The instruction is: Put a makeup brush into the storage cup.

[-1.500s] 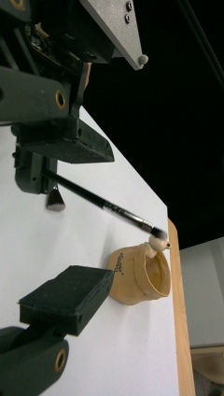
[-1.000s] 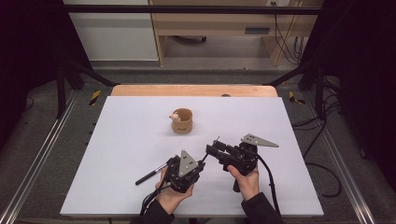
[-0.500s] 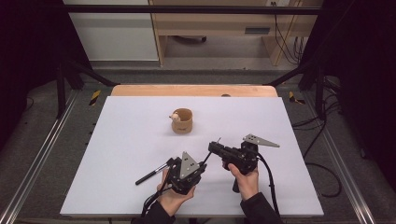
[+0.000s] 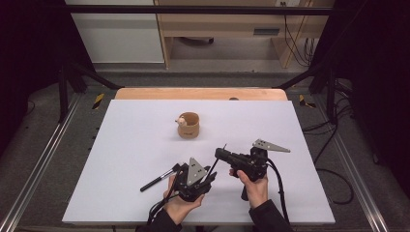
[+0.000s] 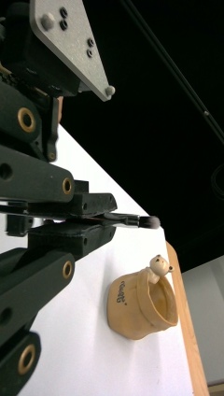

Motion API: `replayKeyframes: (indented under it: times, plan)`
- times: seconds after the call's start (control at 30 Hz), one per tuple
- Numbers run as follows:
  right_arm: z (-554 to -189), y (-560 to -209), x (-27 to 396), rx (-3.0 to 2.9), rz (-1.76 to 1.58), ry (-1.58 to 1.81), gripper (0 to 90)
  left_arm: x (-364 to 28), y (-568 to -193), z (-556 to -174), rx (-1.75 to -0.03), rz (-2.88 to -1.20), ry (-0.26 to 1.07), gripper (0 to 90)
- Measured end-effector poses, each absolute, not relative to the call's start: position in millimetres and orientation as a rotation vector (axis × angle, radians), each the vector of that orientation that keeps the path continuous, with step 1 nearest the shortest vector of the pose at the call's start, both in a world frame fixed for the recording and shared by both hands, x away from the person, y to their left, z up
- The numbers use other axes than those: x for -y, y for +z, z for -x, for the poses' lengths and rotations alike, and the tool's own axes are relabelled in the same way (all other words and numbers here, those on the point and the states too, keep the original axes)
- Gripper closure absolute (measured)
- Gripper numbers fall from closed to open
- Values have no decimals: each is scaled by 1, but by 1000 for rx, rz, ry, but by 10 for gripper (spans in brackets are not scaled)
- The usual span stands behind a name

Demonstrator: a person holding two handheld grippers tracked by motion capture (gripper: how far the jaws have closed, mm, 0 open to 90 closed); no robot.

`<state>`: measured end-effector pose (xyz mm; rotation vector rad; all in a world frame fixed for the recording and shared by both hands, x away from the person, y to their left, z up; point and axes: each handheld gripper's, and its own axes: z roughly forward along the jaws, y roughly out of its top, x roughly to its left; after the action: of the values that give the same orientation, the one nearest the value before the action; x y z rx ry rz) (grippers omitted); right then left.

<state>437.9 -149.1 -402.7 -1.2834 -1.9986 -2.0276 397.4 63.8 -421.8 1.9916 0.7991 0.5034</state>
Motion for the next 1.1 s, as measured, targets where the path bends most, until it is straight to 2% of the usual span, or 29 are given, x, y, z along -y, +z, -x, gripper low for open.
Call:
replayKeyframes:
  times: [0.07,0.17,0.37,0.5,0.87,1.1]
  plan:
    - [-437,-400,149,2023,1270,-2040,857,-64,-419,-397,-799,-1985,505,548]
    - [-435,-398,149,2060,1251,-2058,857,-65,-413,-396,-789,-1977,521,487]
    - [-432,-396,143,2092,1224,-2055,857,-66,-402,-396,-772,-1966,557,483]
    - [-432,-396,141,2112,1214,-2053,857,-65,-396,-399,-767,-1959,557,524]
    - [-431,-396,141,2115,1199,-2057,857,-59,-390,-401,-753,-1971,559,741]
    - [-431,-396,140,2113,1189,-2068,857,-58,-390,-402,-743,-1971,551,820]
